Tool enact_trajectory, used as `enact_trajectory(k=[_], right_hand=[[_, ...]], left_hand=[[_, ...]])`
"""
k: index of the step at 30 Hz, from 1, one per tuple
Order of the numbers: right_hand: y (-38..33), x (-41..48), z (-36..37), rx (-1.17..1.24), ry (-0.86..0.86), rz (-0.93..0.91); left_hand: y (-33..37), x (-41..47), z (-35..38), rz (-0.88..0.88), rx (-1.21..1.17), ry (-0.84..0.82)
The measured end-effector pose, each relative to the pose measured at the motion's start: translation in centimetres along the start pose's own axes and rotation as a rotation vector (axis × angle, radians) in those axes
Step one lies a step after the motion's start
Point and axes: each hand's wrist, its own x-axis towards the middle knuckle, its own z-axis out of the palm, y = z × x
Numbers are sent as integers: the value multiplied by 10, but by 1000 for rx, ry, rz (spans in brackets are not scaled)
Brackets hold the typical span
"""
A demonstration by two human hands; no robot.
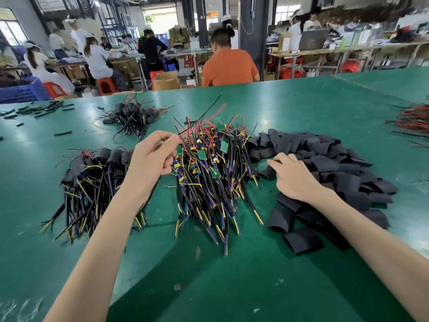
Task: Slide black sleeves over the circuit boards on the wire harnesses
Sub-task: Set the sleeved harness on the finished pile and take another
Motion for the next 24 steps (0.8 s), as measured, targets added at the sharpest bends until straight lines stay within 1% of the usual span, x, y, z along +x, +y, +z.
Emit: enact_trajectory(k=[5, 7, 10, 14, 16, 19, 21, 24], right_hand=[[2, 0, 2, -18, 7, 54], [3, 0, 1, 17, -27, 74], [5, 0, -6, 100, -72, 45], [9, -1, -12, 48, -95, 9], [11, -2, -13, 43, -84, 8], [12, -3, -18, 81, -67, -5], [12, -3, -19, 105, -88, -20], [10, -3, -21, 177, -69, -22]], left_hand=[[-9, -5, 11, 77, 424, 15], [-12, -8, 17, 104, 436, -1], [-18, -11, 26, 141, 460, -67], [-29, -14, 33, 174, 596, -158], [-31, -18, 37, 225, 653, -190], [-33, -21, 42, 285, 690, -196], [-33, -21, 44, 307, 684, -188], [-34, -23, 45, 378, 658, -171]])
